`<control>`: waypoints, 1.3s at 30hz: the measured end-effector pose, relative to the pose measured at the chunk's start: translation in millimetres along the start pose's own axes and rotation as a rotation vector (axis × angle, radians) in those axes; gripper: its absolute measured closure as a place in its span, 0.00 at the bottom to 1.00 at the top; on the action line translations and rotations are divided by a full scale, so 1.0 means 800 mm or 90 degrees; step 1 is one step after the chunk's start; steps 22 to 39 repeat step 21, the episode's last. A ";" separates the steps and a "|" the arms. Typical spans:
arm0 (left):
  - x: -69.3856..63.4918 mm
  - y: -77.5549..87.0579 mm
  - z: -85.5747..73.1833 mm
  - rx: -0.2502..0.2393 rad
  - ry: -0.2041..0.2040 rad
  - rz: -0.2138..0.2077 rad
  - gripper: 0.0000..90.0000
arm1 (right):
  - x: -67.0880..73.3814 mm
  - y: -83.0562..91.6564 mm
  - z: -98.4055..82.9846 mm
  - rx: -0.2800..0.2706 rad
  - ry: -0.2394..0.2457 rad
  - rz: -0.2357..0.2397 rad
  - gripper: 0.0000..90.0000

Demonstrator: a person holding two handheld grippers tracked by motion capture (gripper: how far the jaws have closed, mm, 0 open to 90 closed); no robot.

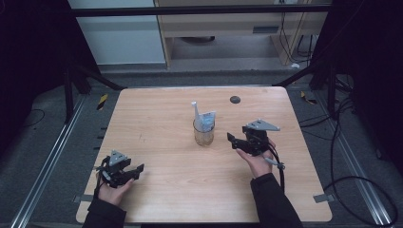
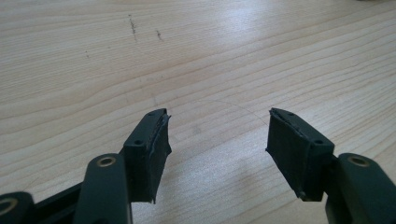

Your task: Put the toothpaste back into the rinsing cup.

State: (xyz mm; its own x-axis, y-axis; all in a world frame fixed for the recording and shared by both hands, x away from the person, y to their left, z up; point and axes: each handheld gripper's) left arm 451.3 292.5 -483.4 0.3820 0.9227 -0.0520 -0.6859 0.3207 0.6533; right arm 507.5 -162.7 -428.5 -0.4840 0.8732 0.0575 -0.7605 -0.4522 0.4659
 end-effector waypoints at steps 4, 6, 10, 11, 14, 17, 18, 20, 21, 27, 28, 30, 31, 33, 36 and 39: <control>0.002 0.000 0.000 0.004 0.004 0.001 0.42 | -0.017 0.014 -0.021 0.023 -0.001 0.000 0.24; 0.003 0.000 0.000 0.005 0.006 0.000 0.42 | -0.026 0.022 -0.034 0.035 0.005 -0.001 0.22; 0.003 0.000 0.000 0.005 0.005 0.000 0.42 | -0.039 0.033 -0.050 0.053 0.018 -0.005 0.19; 0.003 0.000 0.000 0.005 0.006 0.000 0.43 | -0.042 0.036 -0.054 0.059 0.020 -0.006 0.19; 0.004 0.002 0.000 0.003 0.008 0.000 0.43 | -0.050 0.045 -0.064 0.073 0.018 -0.009 0.17; 0.007 0.002 -0.001 0.006 0.015 -0.002 0.48 | -0.056 0.054 -0.077 0.096 0.015 -0.011 0.16; 0.007 0.003 -0.001 0.007 0.013 -0.002 0.50 | -0.058 0.057 -0.082 0.107 0.013 -0.014 0.15; 0.007 0.003 -0.001 0.007 0.011 -0.004 0.53 | -0.062 0.060 -0.088 0.119 0.015 -0.021 0.15; 0.007 0.004 -0.001 0.009 0.010 -0.004 0.55 | -0.067 0.063 -0.092 0.125 0.010 -0.029 0.15; 0.007 0.004 -0.001 0.009 0.010 -0.004 0.55 | -0.067 0.063 -0.092 0.125 0.010 -0.029 0.15; 0.007 0.004 -0.001 0.009 0.010 -0.004 0.55 | -0.067 0.063 -0.092 0.125 0.010 -0.029 0.15; 0.007 0.004 -0.001 0.009 0.010 -0.004 0.55 | -0.067 0.063 -0.092 0.125 0.010 -0.029 0.15; 0.007 0.004 -0.001 0.009 0.010 -0.004 0.55 | -0.067 0.063 -0.092 0.125 0.010 -0.029 0.15; 0.007 0.004 -0.001 0.009 0.010 -0.004 0.55 | -0.067 0.063 -0.092 0.125 0.010 -0.029 0.15; 0.007 0.004 -0.001 0.009 0.010 -0.004 0.55 | -0.067 0.063 -0.092 0.125 0.010 -0.029 0.15; 0.007 0.004 -0.001 0.009 0.010 -0.004 0.55 | -0.067 0.063 -0.092 0.125 0.010 -0.029 0.15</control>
Point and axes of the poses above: each handheld gripper's, and its own axes: y roughly backward along the jaws, z roughly out of its top, x roughly to its left, and after that the axes turned 3 degrees about y, right-handed
